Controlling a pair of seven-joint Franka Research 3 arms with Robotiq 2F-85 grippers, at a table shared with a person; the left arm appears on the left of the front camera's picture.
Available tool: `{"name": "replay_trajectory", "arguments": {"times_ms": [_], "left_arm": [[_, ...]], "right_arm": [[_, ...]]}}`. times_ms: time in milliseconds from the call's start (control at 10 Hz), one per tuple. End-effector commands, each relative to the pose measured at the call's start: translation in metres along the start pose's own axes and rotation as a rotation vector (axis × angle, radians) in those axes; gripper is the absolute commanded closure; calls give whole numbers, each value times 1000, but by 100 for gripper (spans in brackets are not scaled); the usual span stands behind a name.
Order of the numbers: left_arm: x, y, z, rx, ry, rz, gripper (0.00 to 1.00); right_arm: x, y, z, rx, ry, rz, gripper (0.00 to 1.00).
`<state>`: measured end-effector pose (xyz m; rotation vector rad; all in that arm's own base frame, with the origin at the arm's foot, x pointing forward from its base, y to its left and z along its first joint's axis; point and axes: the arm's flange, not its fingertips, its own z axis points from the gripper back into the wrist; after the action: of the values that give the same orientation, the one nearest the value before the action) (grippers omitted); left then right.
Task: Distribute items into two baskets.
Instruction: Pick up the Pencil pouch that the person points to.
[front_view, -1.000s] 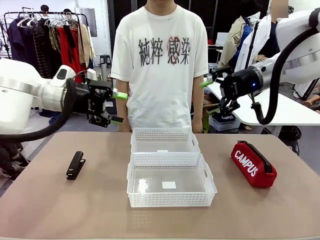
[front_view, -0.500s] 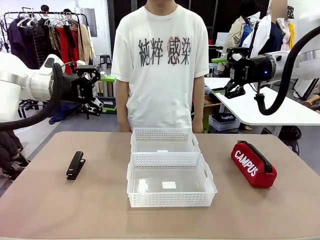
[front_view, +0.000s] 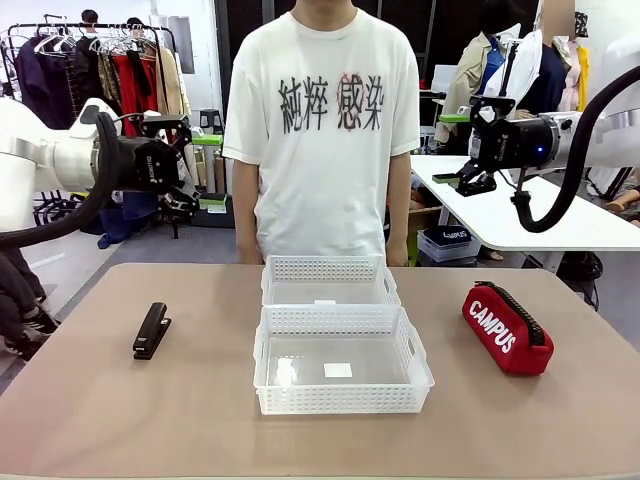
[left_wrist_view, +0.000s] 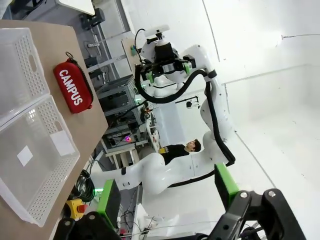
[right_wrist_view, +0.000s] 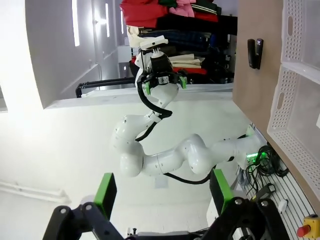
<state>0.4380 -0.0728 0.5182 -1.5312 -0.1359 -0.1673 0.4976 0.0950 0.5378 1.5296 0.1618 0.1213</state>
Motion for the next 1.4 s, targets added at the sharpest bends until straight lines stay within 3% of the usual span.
{"name": "replay_trajectory", "arguments": {"times_ms": [0,300,400,1300], "left_arm": [[6,-4,1,-31,-6,30,0],[3,1,0,-8,-6,12,0],[3,1,0,-8,-6,12,0],[3,1,0,-8,-6,12,0]], "right_arm": [[7,0,10,14,21,34,0],[7,-2,6,-20,16,71,0],[5,-4,7,7,6,14,0],[5,-4,7,7,6,14,0]]}}
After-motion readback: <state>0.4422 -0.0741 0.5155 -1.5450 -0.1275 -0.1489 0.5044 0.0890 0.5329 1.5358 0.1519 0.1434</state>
